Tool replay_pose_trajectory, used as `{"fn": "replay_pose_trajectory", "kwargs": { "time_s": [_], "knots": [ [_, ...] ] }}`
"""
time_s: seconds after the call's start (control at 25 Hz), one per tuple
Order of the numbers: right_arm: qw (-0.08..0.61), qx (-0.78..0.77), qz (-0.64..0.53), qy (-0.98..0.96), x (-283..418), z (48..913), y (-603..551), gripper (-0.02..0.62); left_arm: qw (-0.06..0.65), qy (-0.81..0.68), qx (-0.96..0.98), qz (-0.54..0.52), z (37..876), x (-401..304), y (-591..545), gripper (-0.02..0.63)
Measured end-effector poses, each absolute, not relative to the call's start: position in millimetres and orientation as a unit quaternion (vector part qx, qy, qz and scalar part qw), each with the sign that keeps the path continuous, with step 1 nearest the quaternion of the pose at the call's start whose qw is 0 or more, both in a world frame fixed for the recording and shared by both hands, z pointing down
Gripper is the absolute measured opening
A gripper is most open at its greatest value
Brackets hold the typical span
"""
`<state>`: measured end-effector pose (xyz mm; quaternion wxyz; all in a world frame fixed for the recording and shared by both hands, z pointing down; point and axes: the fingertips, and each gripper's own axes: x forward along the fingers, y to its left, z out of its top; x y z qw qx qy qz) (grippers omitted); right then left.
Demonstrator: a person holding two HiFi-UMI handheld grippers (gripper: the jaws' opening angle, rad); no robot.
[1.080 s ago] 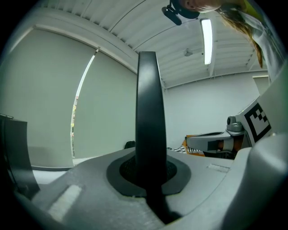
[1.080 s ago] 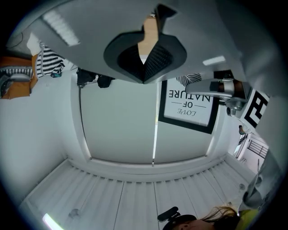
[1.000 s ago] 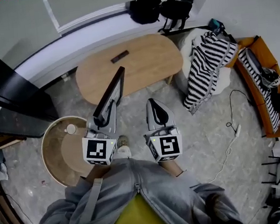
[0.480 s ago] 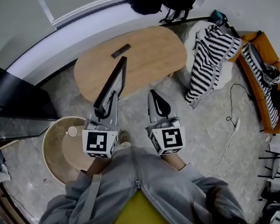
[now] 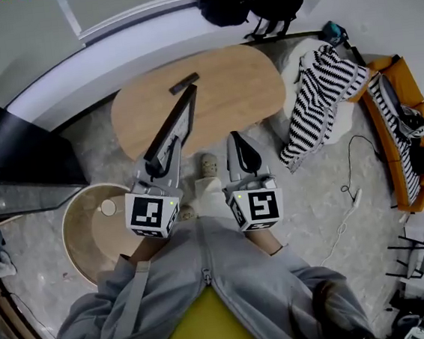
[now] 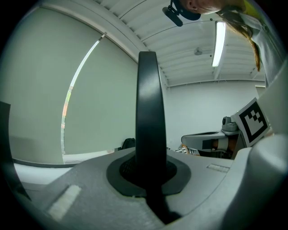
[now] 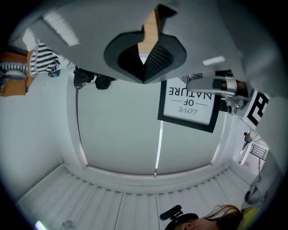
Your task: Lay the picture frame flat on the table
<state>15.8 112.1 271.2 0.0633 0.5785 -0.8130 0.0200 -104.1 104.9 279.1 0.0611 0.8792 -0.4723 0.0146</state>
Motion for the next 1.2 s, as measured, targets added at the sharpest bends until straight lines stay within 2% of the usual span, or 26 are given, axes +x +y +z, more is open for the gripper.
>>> {"fn": "replay_pose_trajectory", "kwargs": {
  "time_s": [0.72,1.2],
  "knots": [
    [0.072,0.522,0.025,-0.85,75.7,282.1,-100.8,0.002,0.087,-0.52,0.85,0.009,290.4,-44.4,-90.4,0.009],
    [0.074,0.46,0.088,-0.88,104.7,325.6,-200.6,0.002,0.129,-0.533,0.836,0.011,324.2,-9.9,-172.8,0.009]
  ]
}}
